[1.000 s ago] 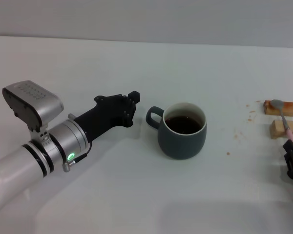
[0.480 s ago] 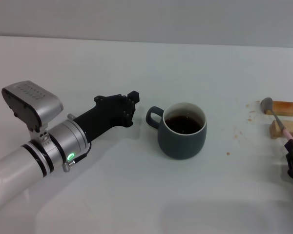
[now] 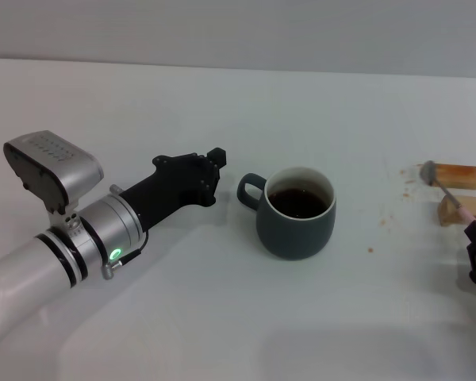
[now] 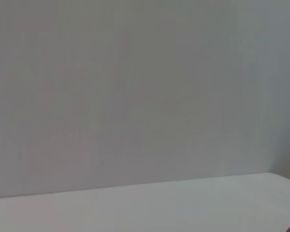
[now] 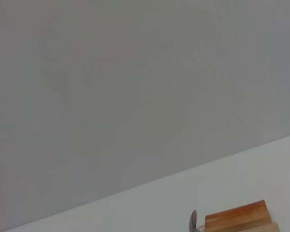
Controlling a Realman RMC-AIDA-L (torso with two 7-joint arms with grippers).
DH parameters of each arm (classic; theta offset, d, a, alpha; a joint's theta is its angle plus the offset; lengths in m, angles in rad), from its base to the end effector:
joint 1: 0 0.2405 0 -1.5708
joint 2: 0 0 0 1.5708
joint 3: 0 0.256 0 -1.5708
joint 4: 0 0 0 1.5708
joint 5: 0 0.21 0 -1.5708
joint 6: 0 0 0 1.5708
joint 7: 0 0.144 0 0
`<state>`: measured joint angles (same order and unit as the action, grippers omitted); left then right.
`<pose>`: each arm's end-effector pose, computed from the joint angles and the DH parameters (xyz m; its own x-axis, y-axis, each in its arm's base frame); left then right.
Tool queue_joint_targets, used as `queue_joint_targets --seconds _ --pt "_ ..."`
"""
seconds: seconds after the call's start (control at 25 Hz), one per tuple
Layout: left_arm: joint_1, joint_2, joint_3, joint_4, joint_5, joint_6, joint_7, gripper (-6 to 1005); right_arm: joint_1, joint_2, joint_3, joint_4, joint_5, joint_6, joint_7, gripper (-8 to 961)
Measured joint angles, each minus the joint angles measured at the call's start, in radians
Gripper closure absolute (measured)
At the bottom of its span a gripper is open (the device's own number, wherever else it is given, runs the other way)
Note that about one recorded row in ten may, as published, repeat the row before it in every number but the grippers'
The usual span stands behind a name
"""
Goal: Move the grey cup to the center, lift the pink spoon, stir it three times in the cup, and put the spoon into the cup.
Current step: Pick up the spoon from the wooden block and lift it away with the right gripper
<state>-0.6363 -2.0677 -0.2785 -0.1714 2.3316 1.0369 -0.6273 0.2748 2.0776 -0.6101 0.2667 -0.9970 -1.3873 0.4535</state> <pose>-0.2557 0.3415 -0.0980 0.6590 0.2656 0.7038 0.6578 -0.6573 -0.3679 0.3687 0.2123 -0.0553 0.4138 -0.1992 -0.8883 -0.9098 -0.1248 -0.3958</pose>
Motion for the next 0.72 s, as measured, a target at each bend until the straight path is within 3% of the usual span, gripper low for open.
queue_joint_targets --seconds 0.72 --pt "-0.001 0.002 -0.013 0.004 0.0 -0.009 0.006 981 0.003 -0.002 0.002 -0.012 0.0 -0.021 0.022 852"
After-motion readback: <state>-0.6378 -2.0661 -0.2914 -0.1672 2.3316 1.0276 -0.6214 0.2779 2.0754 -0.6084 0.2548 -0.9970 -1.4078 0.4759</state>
